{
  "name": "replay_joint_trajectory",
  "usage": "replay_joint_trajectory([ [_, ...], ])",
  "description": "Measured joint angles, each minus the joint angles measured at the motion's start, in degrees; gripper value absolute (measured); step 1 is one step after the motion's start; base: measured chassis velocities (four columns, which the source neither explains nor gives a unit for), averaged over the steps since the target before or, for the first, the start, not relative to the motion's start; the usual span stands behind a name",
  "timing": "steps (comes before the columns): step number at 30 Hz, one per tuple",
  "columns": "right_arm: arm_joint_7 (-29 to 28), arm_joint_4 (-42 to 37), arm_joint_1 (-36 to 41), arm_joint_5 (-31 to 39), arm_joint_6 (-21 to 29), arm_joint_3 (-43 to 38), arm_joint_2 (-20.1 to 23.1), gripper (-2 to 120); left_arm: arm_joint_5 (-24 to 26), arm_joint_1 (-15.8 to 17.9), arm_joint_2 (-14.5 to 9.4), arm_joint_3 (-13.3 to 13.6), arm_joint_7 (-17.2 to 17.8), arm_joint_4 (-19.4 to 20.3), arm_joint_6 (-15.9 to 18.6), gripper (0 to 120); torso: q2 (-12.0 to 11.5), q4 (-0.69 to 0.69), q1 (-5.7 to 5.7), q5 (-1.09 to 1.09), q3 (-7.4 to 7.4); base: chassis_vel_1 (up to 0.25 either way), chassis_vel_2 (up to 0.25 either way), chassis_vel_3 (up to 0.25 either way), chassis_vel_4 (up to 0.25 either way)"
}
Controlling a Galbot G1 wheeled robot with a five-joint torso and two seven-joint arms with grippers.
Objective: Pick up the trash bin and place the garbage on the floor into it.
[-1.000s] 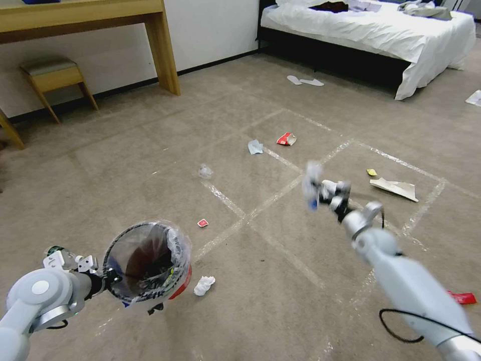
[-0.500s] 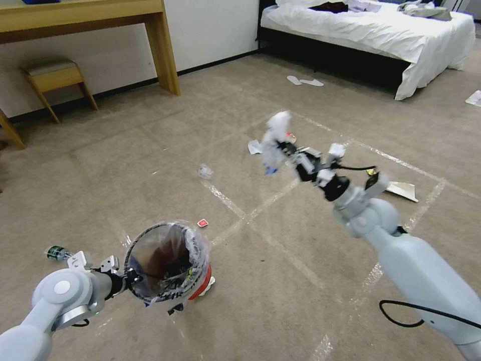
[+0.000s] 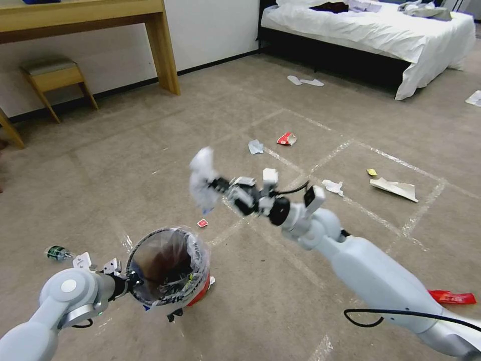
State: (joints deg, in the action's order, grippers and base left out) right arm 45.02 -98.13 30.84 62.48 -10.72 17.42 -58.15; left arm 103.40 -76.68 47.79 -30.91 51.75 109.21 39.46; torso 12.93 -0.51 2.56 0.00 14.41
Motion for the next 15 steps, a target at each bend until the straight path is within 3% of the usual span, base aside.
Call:
replay_joint_trajectory([
  [15,2.9,2.0,-2.3,-2.1,0.3,8.4,-2.6,0,-0.2,-0.8,0.5,-1.2,0.7,0.3,0.0,0,0.0,0.00,0.00,0.00,0.00,0.000,0.000,0.000,0.000],
])
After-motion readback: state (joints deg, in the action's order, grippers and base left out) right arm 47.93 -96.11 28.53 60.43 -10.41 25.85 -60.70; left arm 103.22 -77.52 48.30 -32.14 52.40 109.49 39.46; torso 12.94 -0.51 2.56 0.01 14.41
